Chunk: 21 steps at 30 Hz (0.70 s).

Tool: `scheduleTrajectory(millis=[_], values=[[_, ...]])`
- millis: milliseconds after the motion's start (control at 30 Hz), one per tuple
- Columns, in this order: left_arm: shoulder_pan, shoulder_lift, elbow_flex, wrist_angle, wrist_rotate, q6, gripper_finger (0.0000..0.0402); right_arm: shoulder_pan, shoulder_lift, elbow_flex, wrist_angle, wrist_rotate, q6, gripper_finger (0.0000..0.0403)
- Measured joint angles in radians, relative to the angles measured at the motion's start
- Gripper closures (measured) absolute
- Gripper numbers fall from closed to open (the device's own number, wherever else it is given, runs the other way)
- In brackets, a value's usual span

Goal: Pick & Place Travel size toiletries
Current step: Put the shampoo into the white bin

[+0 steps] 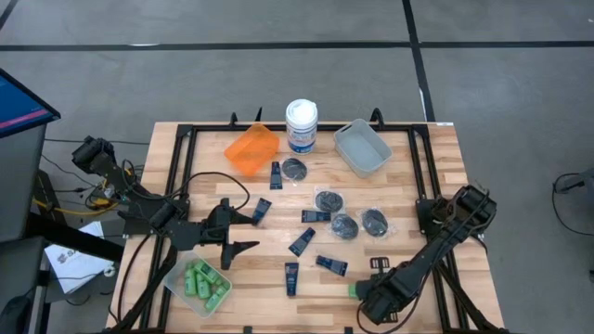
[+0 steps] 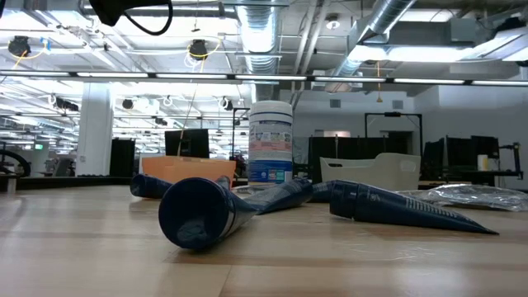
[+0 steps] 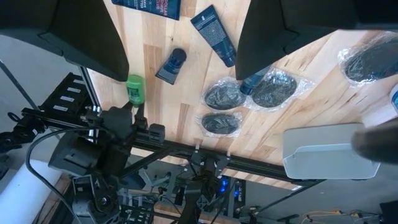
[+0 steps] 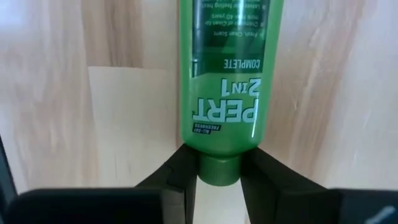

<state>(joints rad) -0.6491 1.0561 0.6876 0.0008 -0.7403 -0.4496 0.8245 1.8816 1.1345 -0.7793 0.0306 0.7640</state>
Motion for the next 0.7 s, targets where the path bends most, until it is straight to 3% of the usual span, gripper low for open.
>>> scheduleTrajectory(millis=[100, 267, 433, 700], values=[[0.000, 0.000, 0.000, 0.000, 0.003, 0.000, 0.0109, -0.001, -0.041, -0.007, -0.047, 0.097, -0.041, 0.0321], [0.000, 0.000, 0.000, 0.000, 0.003, 0.006, 0.0109, -0.020, -0.175, -0.003, -0.073, 0.344, -0.088, 0.0321], [0.000, 0.000, 0.000, 0.000, 0.003, 0.064, 0.0109, -0.084, -0.279, -0.002, 0.083, 0.536, -0.276, 0.0321], [0.000, 0.000, 0.000, 0.000, 0.003, 0.109, 0.0109, -0.225, -0.261, 0.000, 0.532, 0.576, -0.715, 0.0311]])
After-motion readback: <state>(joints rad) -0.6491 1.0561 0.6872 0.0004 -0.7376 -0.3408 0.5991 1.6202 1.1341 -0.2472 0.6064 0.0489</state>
